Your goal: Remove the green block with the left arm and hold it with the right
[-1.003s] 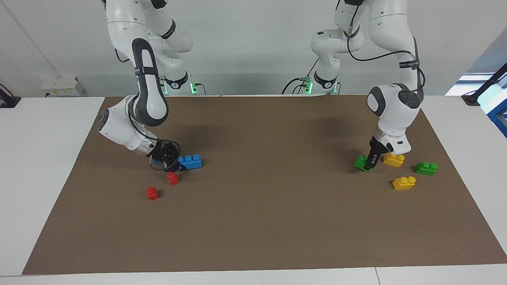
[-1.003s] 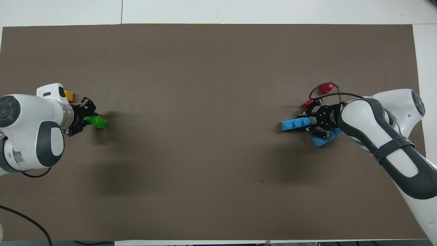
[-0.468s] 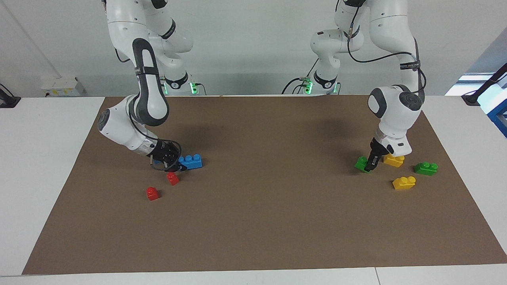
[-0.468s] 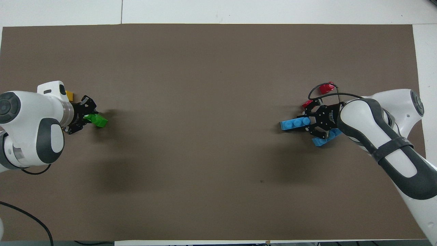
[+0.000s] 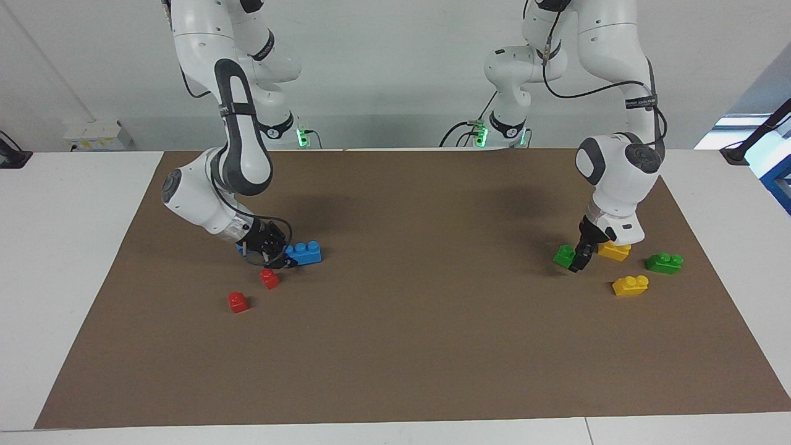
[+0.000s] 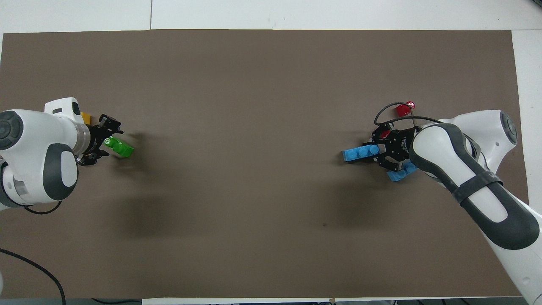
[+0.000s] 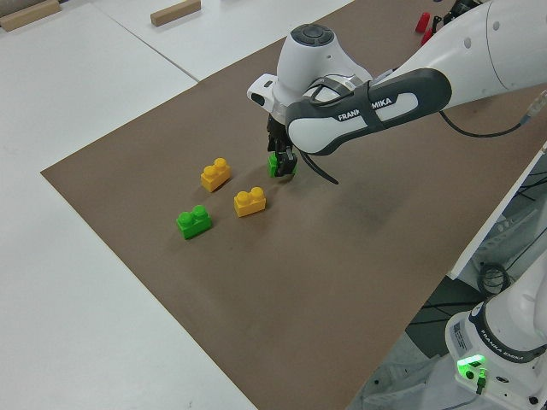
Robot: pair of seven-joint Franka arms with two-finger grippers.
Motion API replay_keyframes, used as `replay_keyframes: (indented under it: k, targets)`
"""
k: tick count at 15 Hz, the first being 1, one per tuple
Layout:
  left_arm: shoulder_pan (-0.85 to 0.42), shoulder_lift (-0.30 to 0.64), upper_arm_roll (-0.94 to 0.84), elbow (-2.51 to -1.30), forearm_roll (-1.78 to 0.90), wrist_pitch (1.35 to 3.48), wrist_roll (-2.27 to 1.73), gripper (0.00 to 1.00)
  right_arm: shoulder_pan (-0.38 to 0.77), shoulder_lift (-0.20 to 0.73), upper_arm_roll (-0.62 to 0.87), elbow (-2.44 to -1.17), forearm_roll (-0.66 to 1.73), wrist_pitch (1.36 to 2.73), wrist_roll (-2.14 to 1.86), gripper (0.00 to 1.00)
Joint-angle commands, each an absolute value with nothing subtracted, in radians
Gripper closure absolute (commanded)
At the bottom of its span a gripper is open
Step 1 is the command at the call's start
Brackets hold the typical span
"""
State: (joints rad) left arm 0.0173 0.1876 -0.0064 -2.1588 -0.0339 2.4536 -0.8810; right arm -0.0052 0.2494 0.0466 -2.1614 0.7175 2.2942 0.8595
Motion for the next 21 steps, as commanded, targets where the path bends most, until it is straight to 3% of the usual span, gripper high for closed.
replay_keyframes:
  k: [1,2,5,7,15,21]
  targets:
    - [0.032,0.192,-0.014,-2.086,-0.049,2.344,-0.854,0.0,-0.006,0.245,0.051,-2.177,0.727,2.316,0.838,0.48]
    - [0.032,0.189,-0.014,-2.071,-0.049,2.312,-0.853,0.0,-0.008,0.245,0.051,-2.177,0.727,2.316,0.836,0.47]
    - [0.031,0.184,-0.014,-2.008,-0.049,2.212,-0.853,0.0,-0.006,0.245,0.051,-2.177,0.727,2.318,0.841,0.16]
    - [0.031,0.167,-0.015,-1.981,-0.049,2.16,-0.853,0.0,-0.006,0.245,0.052,-2.177,0.727,2.316,0.847,0.06]
    - [0.035,0.101,-0.012,-1.787,-0.041,1.915,-0.617,0.0,-0.006,0.221,0.052,-2.134,0.724,2.264,0.925,0.02]
    - [0.045,-0.02,-0.014,-1.755,-0.035,1.798,-0.391,0.0,-0.008,0.186,0.048,-2.109,0.71,2.209,0.974,0.02]
